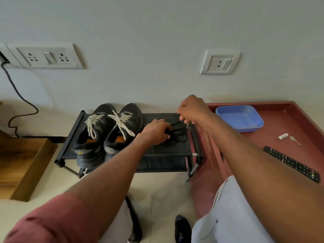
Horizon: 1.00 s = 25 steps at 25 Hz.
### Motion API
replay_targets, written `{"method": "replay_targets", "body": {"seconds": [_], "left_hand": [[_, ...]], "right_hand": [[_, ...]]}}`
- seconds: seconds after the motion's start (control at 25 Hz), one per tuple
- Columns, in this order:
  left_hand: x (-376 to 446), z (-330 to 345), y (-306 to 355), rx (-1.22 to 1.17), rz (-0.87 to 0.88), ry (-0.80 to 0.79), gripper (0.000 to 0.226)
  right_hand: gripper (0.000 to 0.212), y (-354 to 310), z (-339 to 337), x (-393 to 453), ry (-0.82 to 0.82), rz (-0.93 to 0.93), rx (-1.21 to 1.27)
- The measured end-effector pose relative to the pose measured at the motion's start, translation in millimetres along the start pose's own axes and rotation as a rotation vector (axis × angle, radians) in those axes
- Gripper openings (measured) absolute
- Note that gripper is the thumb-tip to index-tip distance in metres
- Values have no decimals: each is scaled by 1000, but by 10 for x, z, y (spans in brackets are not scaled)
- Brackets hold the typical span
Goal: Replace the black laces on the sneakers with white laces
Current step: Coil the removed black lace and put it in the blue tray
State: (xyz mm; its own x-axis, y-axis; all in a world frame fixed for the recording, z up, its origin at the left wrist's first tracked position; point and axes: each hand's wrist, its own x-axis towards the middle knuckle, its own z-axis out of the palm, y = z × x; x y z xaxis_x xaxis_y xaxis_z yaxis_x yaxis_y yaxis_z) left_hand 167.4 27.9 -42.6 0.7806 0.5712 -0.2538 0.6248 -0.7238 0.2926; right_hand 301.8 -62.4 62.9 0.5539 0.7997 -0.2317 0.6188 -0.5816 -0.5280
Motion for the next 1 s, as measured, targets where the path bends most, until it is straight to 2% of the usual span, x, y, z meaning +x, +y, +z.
{"method": "replay_targets", "body": {"seconds": [0.08, 0.16, 0.36, 0.44, 0.6, 0.68, 0.72, 0.88, 0.92, 1.0], "left_hand": [[107, 52, -14, 123, -19, -5, 27], [162, -10, 23, 98, -23, 63, 10], [-17, -338, 146, -455, -31, 275, 2], [-163, -459, 168, -588, -4, 338, 3], [-250, -522, 171, -719, -8, 401, 8], [-238, -518, 210, -733, -30, 435, 9], [-232, -520, 229, -690, -40, 457, 9], [-225, -582, 249, -538, -82, 516, 23], [-200, -604, 252, -602, -109, 516, 27], [-164, -667, 258, -904, -209, 424, 33]], "right_hand": [[20, -49, 74, -6, -41, -31, -55], [24, -25, 138, -40, -87, -55, -116], [40, 33, 65, -159, 21, -39, -58], [44, -11, 81, -214, 4, -34, 29], [21, 16, 205, -218, 11, 2, 295], [19, 88, 211, -203, 58, 6, 402], [19, 114, 199, -203, 72, -14, 402], [16, 153, 176, -170, 197, -163, 84], [18, 136, 168, -139, 224, -167, 108], [27, 84, 163, -52, 261, -181, 172]]}}
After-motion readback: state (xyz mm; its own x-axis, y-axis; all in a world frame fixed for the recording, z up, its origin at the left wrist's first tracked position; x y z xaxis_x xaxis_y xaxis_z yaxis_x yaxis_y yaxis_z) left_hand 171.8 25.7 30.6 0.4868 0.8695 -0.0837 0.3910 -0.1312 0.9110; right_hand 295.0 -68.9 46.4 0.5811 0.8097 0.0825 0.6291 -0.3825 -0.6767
